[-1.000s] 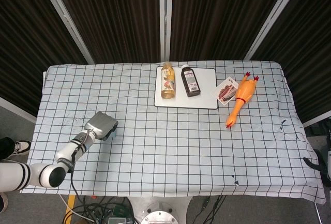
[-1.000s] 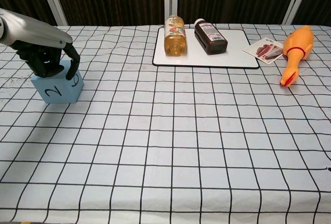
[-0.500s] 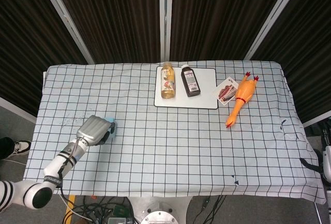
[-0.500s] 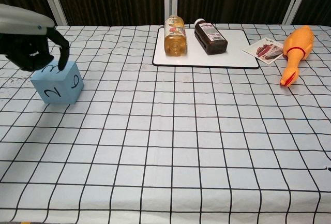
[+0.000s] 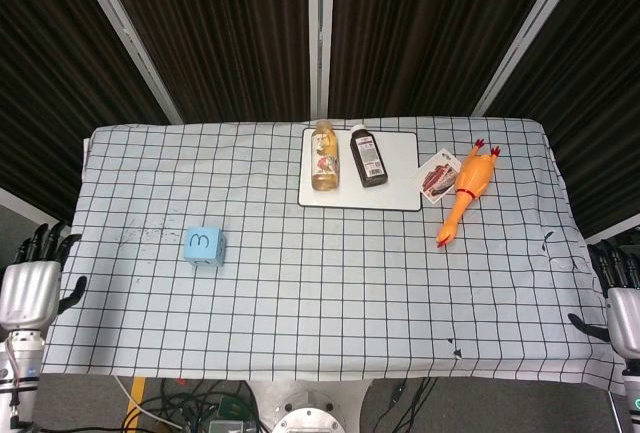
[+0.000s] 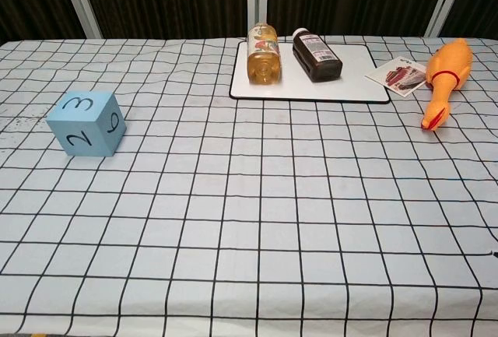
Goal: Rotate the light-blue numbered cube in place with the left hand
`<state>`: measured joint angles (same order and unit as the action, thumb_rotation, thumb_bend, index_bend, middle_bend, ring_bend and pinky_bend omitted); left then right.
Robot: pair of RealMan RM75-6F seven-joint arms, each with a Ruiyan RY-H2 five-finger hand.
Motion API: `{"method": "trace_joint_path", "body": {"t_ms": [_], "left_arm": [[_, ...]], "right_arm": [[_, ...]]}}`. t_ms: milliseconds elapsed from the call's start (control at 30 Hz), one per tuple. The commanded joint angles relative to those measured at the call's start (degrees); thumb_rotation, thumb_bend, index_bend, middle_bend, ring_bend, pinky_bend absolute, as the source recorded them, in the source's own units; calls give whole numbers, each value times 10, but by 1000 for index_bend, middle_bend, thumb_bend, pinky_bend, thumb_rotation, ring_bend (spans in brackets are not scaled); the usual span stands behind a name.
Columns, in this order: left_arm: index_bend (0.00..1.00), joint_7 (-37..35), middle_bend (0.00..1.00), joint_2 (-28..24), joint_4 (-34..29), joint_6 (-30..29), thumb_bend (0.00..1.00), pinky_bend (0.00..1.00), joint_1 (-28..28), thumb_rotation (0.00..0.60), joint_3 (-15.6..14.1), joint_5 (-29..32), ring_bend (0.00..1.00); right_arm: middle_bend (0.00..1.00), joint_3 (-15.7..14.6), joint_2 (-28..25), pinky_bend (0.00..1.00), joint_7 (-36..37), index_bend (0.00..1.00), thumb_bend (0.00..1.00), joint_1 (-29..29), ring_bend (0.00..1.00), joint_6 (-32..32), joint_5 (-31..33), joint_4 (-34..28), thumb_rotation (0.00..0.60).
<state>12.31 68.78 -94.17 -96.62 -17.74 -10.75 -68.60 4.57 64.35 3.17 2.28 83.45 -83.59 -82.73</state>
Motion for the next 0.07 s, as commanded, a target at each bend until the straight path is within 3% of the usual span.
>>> {"method": "trace_joint_path", "body": {"t_ms": [33,67], "left_arm": [[174,-34,44,24,59,-22,286,128,36,600,9,-35,19],[173,-30,44,28,70,-24,285,120,39,600,12,-40,19]], "right_arm": [[0,-1,1,0,-10,0,0,-1,0,6,-3,-4,600],[0,-1,2,0,-13,0,0,-1,0,8,-4,-5,600]]}}
